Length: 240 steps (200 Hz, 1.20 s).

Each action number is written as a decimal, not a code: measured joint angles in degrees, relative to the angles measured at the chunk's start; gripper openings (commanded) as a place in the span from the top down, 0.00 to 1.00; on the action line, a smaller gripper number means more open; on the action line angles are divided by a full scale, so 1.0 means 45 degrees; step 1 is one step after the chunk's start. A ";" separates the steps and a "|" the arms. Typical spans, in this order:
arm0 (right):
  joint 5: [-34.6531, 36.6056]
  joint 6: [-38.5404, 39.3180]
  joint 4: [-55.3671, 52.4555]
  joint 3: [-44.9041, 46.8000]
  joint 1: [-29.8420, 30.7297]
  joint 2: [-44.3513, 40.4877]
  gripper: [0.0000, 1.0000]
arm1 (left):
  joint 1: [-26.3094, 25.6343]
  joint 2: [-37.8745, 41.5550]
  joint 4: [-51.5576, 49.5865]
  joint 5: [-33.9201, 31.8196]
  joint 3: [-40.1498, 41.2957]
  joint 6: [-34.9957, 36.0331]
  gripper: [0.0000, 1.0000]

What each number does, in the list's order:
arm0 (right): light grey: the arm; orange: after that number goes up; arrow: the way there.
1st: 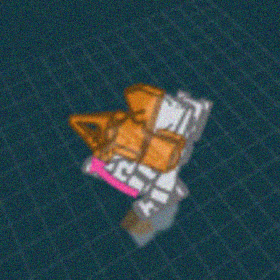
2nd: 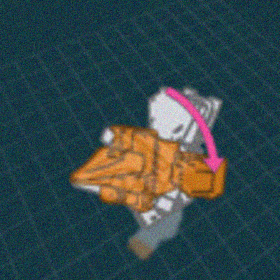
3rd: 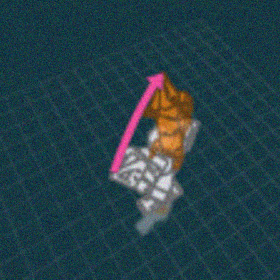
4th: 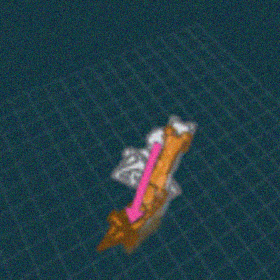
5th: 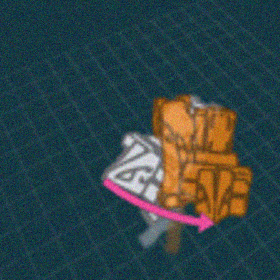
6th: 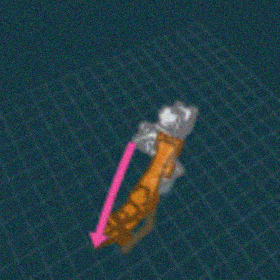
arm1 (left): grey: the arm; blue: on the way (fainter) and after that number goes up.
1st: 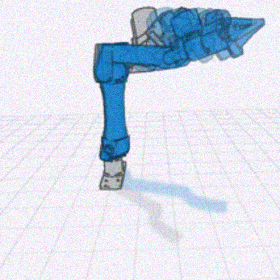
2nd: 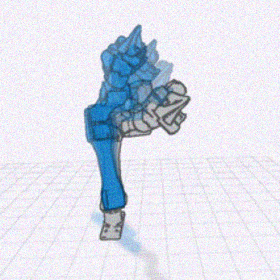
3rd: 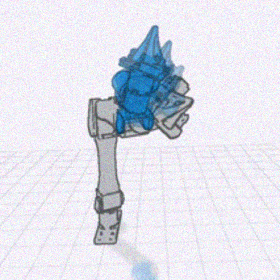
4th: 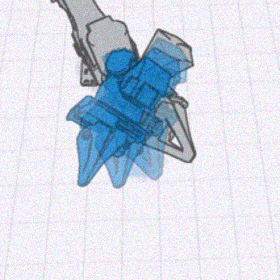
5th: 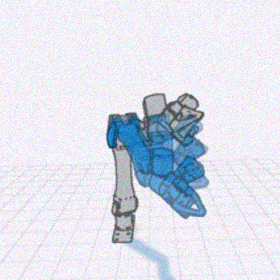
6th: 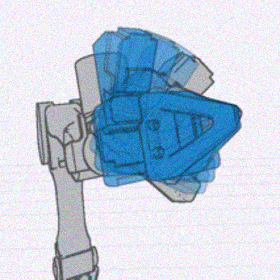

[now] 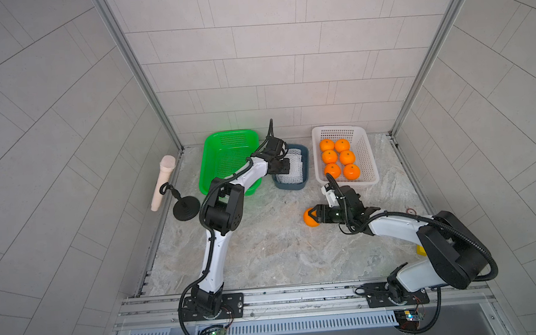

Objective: Remove foam nets from oranges
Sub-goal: Place the foam net into the storage box.

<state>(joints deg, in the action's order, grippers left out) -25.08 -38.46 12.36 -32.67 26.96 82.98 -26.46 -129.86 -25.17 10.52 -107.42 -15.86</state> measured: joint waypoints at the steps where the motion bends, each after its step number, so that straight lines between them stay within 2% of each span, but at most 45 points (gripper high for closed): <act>1: 0.0000 0.0000 0.0000 0.0005 0.0000 0.0000 0.33 | -0.0015 -0.0015 -0.0039 -0.0039 -0.0039 -0.0005 0.48; 75: 0.0000 -0.0039 0.0053 0.0019 0.0000 0.0000 0.32 | -0.1010 -0.0384 -0.1666 -0.2914 -0.1365 0.1292 0.36; 147: -0.0005 -0.0087 0.0073 0.0019 0.0000 0.0112 0.32 | -0.1724 -0.1175 -0.2652 -0.6144 -0.2521 0.2633 0.33; 240: -0.0053 -0.0136 0.0427 0.0000 -0.0005 0.0355 0.32 | -0.2001 -0.1948 -0.2297 -0.7854 -0.3089 0.4061 0.32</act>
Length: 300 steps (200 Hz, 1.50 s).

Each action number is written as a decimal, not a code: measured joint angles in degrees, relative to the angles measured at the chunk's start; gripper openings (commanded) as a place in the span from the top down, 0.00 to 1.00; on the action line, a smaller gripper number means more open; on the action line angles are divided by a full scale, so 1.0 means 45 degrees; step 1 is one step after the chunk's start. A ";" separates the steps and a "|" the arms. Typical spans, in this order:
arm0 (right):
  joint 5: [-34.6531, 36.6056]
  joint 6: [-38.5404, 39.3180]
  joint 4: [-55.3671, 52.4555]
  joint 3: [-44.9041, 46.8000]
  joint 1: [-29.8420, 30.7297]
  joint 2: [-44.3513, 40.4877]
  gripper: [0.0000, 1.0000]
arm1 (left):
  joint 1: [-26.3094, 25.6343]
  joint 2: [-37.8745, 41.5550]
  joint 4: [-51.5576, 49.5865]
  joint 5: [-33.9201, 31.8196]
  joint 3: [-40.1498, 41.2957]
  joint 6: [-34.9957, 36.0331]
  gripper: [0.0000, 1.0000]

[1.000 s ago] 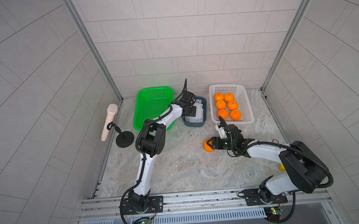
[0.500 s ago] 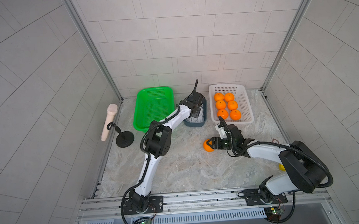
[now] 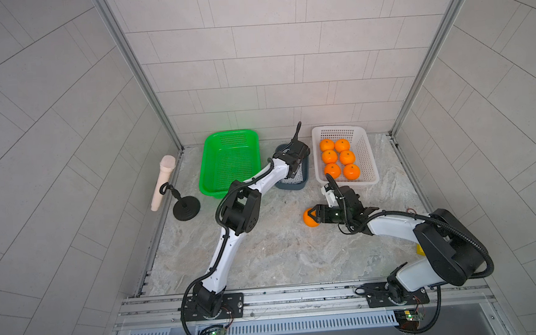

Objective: Remove foam nets from oranges
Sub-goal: Place the foam net into the storage box.

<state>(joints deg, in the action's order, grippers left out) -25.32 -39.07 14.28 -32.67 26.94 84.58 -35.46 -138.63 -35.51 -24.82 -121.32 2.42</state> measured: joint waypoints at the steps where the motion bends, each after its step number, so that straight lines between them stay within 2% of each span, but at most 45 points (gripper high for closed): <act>1: 0.0000 0.0000 0.0010 0.0000 0.0000 0.0005 0.32 | -0.0005 -0.0010 0.0005 -0.0010 -0.0005 0.0015 0.32; 63: -0.0058 -0.0005 0.0355 -0.0087 0.0000 0.0282 0.32 | -0.0704 -0.0316 0.1098 -0.1389 -0.0087 0.1166 0.32; 102: -0.0092 -0.0039 0.0486 -0.0117 -0.0005 0.0403 0.32 | -0.0879 -0.0321 0.1520 -0.1413 -0.0087 0.1588 0.32; 168: -0.0146 -0.0049 0.0559 -0.0165 -0.0024 0.0495 0.32 | -0.0597 -0.1127 0.1457 -0.0121 -0.0758 0.1642 0.32; 221: -0.0185 -0.0049 0.0753 -0.0170 -0.0024 0.0612 0.32 | 0.0019 -0.1219 0.0976 0.1452 -0.1316 0.0787 0.32; 265: -0.0282 -0.0087 0.0952 -0.0194 -0.0024 0.0763 0.32 | 0.0573 -0.1962 0.0160 0.2516 -0.2584 0.0068 0.32; 300: -0.0335 -0.0141 0.1088 -0.0262 -0.0024 0.0899 0.32 | 0.0641 -0.2535 -0.0680 0.2715 -0.3745 -0.0248 0.32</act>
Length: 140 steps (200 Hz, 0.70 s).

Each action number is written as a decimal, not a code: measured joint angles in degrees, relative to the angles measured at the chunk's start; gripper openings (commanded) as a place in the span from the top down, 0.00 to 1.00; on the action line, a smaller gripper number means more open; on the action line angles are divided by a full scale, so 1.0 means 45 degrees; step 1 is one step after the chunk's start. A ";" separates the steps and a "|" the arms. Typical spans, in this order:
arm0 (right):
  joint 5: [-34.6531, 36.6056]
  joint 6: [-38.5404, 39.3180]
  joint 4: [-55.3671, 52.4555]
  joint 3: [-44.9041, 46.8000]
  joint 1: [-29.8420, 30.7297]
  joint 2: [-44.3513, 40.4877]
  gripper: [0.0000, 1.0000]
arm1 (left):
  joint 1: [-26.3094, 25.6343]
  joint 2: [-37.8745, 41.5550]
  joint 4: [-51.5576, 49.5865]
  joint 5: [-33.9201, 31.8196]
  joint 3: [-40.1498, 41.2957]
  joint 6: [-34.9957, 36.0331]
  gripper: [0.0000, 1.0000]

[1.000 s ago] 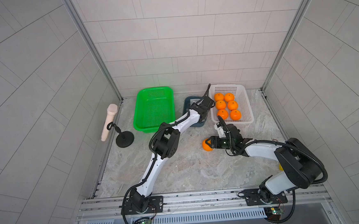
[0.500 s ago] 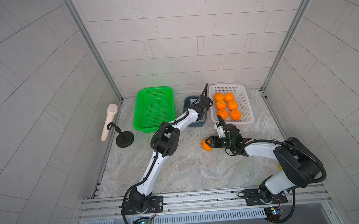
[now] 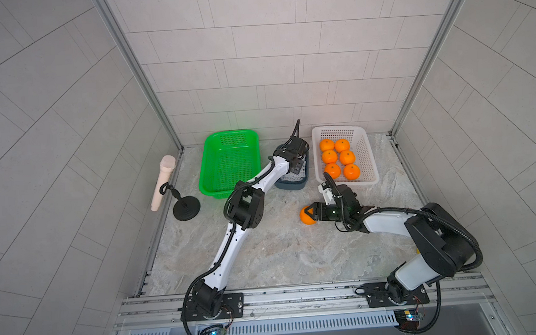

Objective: Remove foam nets from oranges
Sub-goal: Place the foam net into the storage box.

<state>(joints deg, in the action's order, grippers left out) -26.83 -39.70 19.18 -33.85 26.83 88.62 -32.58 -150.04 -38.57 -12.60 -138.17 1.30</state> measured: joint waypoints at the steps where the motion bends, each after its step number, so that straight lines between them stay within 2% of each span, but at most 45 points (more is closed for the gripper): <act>1: 0.0005 -0.0005 0.0000 0.0000 0.0000 0.0000 0.32 | 0.0000 -0.0010 -0.0015 0.0000 -0.0019 -0.0010 0.33; 140: -0.0053 -0.0112 0.0262 -0.0024 0.0000 0.0180 0.32 | 0.0253 -0.0928 -0.1399 0.0568 -0.1787 -0.0767 0.34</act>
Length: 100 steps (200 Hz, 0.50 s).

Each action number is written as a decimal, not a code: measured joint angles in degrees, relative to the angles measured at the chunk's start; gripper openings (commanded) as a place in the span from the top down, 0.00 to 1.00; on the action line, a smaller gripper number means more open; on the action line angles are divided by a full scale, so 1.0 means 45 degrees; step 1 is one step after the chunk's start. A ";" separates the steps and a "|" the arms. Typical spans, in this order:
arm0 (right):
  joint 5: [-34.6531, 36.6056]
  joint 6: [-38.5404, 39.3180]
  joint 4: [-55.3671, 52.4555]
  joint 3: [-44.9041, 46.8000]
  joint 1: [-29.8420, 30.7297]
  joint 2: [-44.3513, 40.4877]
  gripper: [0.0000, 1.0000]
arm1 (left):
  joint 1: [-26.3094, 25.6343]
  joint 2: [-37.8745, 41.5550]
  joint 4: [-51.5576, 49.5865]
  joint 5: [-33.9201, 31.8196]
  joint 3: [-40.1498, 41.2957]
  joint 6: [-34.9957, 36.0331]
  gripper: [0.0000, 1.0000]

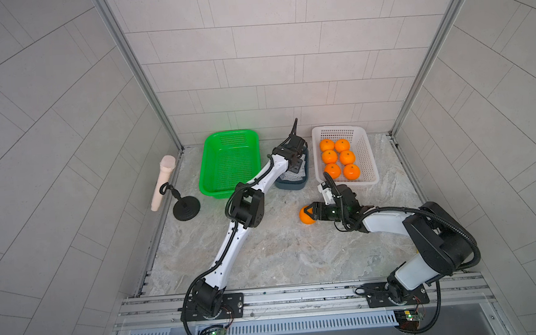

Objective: Remove foam nets from oranges
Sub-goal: Place the foam net into the storage box.

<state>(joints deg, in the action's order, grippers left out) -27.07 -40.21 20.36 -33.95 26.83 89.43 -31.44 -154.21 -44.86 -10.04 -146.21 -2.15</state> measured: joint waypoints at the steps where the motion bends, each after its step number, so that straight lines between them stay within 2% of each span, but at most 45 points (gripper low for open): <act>1: 0.0000 0.0000 0.0000 0.0000 0.0000 0.0000 0.32 | 0.0000 -0.0005 -0.0005 0.0000 -0.0015 0.0005 0.34; 70: -0.0034 -0.0083 0.0063 -0.0019 0.0000 0.0053 0.32 | 0.0107 -0.0199 -0.0316 0.0325 -0.0379 -0.0253 0.32; 100: -0.0034 -0.0083 0.0049 -0.0019 0.0000 0.0044 0.32 | 0.0141 0.0481 0.0107 0.0355 0.0738 -0.0583 0.30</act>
<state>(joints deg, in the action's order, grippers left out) -27.22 -40.58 20.58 -34.04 26.83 89.62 -30.81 -152.05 -44.38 -8.45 -142.89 -4.78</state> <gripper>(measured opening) 0.683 0.696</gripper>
